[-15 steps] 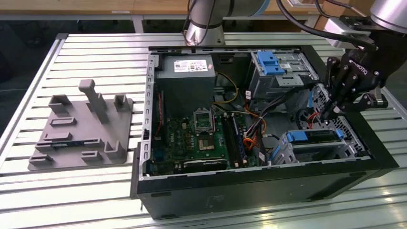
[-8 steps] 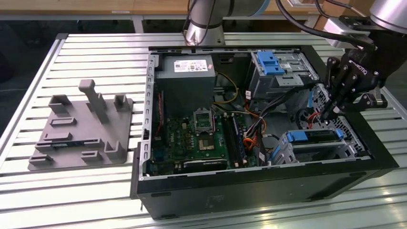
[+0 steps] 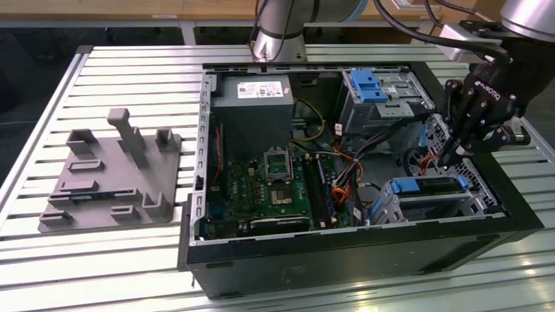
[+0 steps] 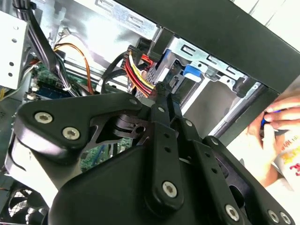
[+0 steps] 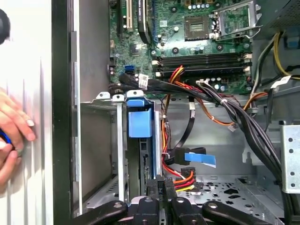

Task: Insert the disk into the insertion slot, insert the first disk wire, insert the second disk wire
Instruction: 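Insert the first disk wire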

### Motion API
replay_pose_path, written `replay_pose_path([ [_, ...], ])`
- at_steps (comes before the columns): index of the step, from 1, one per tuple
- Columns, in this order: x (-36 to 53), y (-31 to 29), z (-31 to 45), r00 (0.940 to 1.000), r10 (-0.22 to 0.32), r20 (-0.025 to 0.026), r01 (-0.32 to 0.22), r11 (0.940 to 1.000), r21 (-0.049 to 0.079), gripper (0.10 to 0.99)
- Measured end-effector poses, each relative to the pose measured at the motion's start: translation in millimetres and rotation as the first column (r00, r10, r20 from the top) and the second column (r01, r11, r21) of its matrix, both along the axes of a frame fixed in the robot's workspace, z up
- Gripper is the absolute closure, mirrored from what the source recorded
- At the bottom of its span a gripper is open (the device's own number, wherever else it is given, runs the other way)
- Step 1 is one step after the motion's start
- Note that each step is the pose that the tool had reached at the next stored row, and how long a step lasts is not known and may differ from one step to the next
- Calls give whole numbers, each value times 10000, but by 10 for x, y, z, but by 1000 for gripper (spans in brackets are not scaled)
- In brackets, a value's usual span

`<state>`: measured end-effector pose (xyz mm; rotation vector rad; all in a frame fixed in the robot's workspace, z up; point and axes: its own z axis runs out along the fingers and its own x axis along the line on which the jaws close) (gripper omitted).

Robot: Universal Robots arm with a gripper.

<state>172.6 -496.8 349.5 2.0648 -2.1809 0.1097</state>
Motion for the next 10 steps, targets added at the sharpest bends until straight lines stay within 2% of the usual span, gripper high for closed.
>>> replay_pose_path([
  [2,-1,19,-4,10000,6,14,-6,10000,-11,918],
  [4,-1,19,-5,10000,32,58,-32,10000,15,918],
  [6,-1,15,-6,9999,58,95,-60,9999,150,918],
  [10,-1,-25,-6,9999,63,135,-70,9986,517,918],
])
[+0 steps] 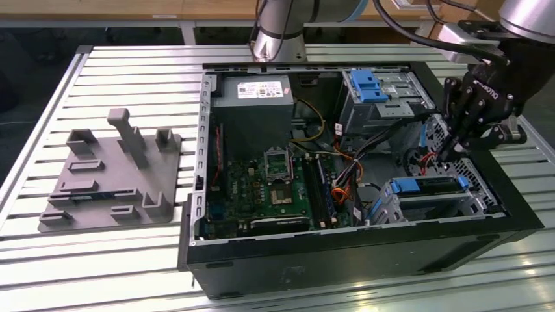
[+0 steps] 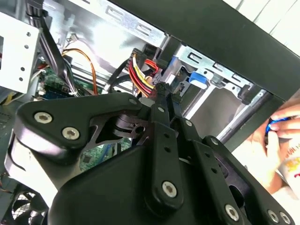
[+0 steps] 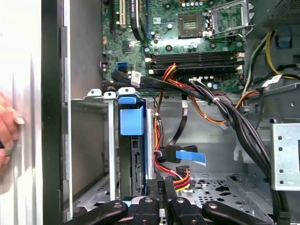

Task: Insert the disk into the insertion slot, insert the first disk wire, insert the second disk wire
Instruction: 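Insert the first disk wire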

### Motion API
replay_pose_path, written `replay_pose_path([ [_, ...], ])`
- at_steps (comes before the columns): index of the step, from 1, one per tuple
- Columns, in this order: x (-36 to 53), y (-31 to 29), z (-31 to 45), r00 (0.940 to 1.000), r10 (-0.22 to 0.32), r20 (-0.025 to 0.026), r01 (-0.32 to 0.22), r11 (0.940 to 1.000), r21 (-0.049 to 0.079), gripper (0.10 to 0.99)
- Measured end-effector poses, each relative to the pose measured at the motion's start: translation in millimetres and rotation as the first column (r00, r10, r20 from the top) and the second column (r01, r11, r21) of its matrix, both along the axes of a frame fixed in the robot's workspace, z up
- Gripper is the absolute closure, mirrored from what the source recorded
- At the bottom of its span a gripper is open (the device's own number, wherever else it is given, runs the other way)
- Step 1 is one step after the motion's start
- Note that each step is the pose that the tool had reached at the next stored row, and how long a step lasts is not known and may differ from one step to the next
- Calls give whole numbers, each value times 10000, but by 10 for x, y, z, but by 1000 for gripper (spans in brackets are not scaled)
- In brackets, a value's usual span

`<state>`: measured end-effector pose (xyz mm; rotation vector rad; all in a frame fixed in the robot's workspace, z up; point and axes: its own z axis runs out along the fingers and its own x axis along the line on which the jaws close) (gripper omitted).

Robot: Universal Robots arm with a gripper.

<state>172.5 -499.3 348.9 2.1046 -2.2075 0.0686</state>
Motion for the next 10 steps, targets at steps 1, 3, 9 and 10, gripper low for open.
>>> replay_pose_path([
  [1,0,-14,0,10000,0,5,0,10000,89,918],
  [3,0,-48,1,10000,0,13,0,9997,224,918],
  [9,0,-159,0,10000,0,15,0,9994,350,918],
  [10,0,-169,1,10000,1,15,-1,9994,349,918],
])
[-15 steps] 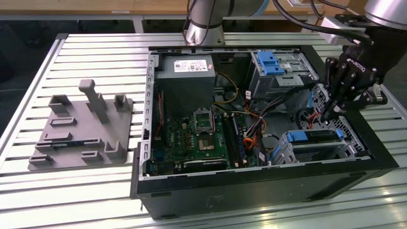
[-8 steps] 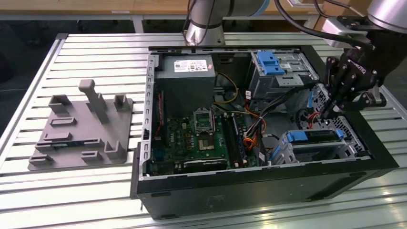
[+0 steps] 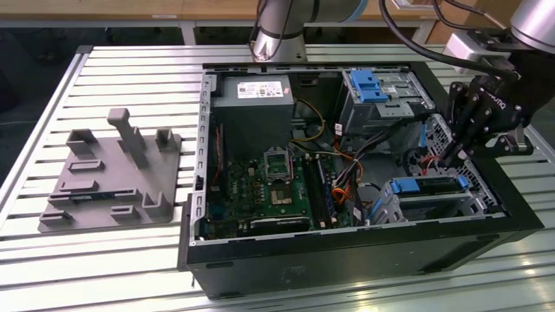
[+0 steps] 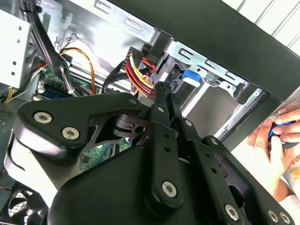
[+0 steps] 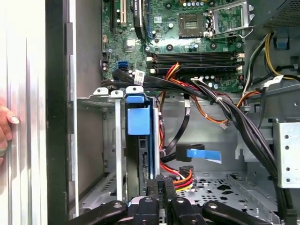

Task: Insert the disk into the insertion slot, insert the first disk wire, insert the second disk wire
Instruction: 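Insert the first disk wire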

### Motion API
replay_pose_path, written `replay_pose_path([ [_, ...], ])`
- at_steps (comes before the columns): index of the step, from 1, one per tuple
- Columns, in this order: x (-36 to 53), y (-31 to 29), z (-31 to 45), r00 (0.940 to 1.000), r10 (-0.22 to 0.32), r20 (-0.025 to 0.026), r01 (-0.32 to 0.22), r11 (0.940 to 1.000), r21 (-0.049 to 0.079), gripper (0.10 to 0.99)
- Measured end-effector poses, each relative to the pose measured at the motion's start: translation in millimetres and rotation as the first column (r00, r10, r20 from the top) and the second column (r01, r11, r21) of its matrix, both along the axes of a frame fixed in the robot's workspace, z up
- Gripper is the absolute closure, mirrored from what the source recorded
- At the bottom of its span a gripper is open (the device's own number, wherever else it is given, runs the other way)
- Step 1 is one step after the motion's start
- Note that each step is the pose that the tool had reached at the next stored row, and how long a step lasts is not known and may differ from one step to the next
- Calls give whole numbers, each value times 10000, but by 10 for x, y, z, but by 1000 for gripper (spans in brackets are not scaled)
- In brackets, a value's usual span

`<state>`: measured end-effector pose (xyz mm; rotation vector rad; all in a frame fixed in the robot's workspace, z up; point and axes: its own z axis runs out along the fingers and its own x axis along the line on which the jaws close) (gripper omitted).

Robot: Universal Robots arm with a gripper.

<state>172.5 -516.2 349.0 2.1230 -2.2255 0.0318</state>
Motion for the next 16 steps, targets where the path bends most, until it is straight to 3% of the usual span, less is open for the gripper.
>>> replay_pose_path([
  [2,0,-25,-1,10000,2,0,-2,10000,1,918],
  [12,0,-38,-4,10000,29,-1,-29,10000,-1,918],
  [16,0,-103,-9,10000,33,-1,-33,10000,17,918],
])
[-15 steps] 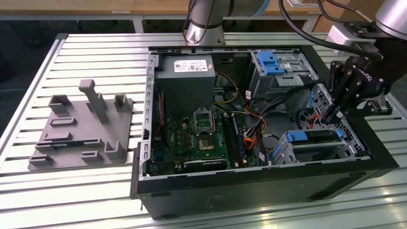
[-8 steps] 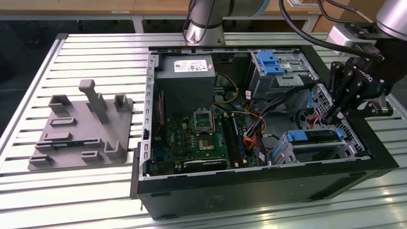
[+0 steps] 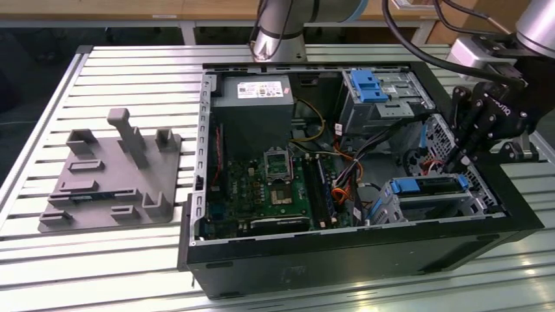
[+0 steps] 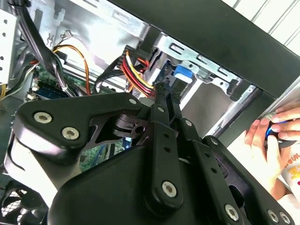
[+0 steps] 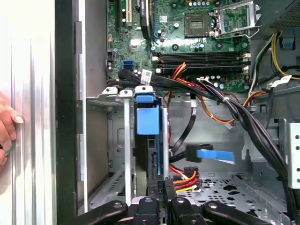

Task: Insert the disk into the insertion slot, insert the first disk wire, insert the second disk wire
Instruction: 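Insert the first disk wire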

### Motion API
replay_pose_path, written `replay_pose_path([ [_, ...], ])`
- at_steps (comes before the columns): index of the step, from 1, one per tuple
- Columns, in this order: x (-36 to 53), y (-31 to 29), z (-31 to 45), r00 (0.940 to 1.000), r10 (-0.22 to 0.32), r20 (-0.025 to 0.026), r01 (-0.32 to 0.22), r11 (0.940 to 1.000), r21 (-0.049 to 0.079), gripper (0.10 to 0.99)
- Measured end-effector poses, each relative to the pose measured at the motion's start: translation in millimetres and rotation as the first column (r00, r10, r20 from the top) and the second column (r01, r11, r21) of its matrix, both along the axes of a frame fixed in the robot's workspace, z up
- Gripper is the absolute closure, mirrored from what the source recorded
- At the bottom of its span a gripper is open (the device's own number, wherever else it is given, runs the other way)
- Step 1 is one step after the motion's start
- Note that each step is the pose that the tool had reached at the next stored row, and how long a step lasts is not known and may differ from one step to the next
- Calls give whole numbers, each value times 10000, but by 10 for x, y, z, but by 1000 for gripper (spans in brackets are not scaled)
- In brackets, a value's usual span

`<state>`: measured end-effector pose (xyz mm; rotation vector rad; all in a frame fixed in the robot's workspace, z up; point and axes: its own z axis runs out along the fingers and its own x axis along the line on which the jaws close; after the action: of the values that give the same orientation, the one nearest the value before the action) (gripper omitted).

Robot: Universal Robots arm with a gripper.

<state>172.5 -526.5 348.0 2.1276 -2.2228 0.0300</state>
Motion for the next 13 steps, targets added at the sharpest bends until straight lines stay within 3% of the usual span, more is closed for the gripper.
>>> replay_pose_path([
  [6,-2,-89,-9,10000,2,0,-2,9997,224,918],
  [13,-7,-74,-16,10000,5,0,-5,9996,288,918],
])
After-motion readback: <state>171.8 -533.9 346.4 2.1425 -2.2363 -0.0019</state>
